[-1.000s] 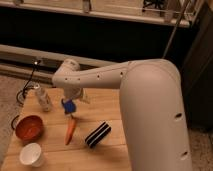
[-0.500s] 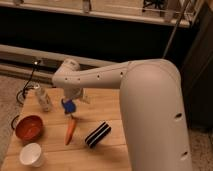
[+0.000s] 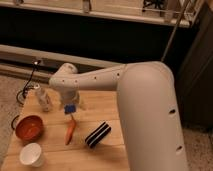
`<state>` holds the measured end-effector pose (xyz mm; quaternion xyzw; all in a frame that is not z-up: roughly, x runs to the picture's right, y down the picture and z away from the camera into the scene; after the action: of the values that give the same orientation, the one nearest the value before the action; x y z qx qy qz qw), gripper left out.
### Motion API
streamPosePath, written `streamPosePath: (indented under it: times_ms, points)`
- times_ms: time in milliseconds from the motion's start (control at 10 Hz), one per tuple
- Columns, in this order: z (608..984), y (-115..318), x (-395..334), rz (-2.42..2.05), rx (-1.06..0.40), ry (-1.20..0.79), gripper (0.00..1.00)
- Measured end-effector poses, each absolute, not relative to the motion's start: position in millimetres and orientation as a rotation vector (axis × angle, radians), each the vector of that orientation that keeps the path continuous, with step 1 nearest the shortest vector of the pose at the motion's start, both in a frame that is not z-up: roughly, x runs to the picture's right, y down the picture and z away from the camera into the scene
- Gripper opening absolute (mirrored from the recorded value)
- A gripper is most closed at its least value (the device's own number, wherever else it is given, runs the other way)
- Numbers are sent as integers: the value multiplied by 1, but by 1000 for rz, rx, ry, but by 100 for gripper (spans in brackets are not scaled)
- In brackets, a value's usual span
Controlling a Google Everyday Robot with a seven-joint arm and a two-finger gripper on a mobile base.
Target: Place the pepper in the ceramic cup
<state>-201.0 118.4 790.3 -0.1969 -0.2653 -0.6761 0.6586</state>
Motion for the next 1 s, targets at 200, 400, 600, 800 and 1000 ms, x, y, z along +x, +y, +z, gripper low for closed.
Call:
streamPosePath:
  times_ms: [200,400,600,800,1000]
  points:
    - [788,137,-204,-1566,-497,-626,80]
    - [789,148,-199,-1589,-542,-610,80]
    - [794,154,-193,-1586,-549,-581,80]
    - [800,157,-209,-1586,-462,-593,80]
    - [809,171,-223,-1567,-392,-648,80]
